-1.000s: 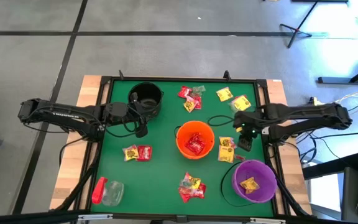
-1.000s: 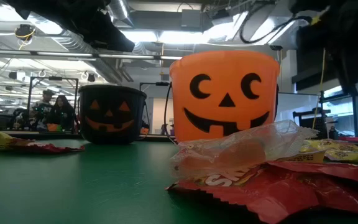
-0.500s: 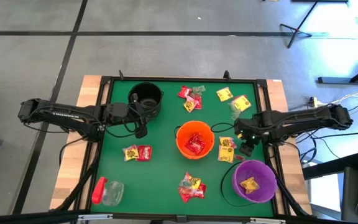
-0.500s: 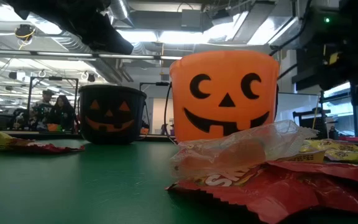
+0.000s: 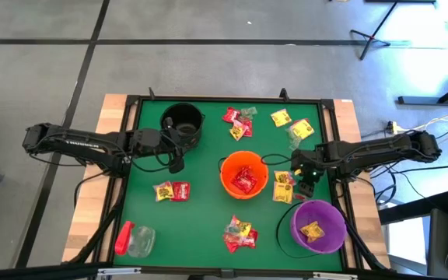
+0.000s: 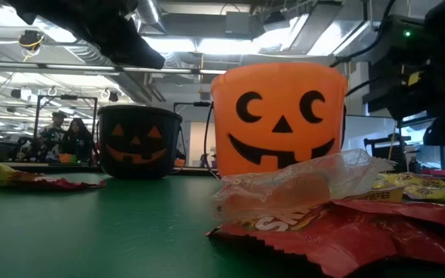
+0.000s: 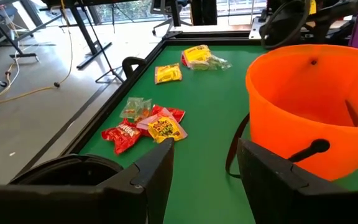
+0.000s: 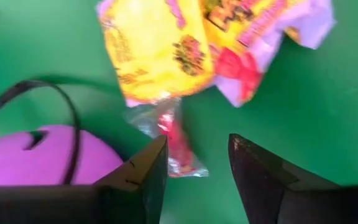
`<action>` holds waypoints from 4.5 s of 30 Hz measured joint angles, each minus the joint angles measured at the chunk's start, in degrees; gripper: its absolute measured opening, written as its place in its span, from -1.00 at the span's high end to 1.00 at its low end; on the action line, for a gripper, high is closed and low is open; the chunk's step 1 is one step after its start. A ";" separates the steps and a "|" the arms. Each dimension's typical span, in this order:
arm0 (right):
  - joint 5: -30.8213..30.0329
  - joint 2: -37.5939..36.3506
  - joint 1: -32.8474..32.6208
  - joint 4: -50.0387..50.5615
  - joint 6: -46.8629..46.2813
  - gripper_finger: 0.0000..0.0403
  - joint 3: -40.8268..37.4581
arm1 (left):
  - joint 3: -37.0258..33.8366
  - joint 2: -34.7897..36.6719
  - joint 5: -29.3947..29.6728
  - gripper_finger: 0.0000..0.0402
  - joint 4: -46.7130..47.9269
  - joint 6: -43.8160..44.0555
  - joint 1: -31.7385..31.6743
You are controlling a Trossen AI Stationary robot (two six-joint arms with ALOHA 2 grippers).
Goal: Sort candy
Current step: Put the orange candy into the purple bin
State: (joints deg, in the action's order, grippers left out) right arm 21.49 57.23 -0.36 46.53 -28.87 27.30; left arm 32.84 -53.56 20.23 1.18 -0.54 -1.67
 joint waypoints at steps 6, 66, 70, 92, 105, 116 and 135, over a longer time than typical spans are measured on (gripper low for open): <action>-1.29 0.00 0.00 -0.12 0.35 -0.04 -0.47 | 0.02 0.00 0.00 0.17 0.32 0.00 0.00; -14.48 1.53 -20.26 -3.51 -15.46 -0.18 -0.47 | 0.02 0.00 -0.42 0.17 0.97 1.68 -0.02; -14.48 1.53 -20.26 -3.51 -15.20 -0.17 -0.47 | 0.01 0.01 -0.42 0.17 0.96 1.68 -0.02; -23.88 1.53 -20.24 3.09 -15.90 -0.17 -0.47 | 0.01 0.00 -0.42 0.17 0.95 2.09 -0.02; -25.83 1.53 -20.24 6.77 -15.85 -0.17 2.43 | 0.00 0.00 -0.39 0.17 0.95 3.01 -0.02; -25.62 1.53 -20.24 8.29 -13.44 -0.17 3.90 | 0.01 0.00 -0.41 0.17 0.95 3.02 0.00; -20.93 5.84 -20.15 2.21 -8.34 0.24 -0.26 | 0.00 0.02 -0.94 0.17 0.95 3.58 0.00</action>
State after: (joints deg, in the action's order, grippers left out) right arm 0.56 63.07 -20.51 48.74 -37.21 27.04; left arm 32.84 -53.54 19.29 2.13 3.04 -1.67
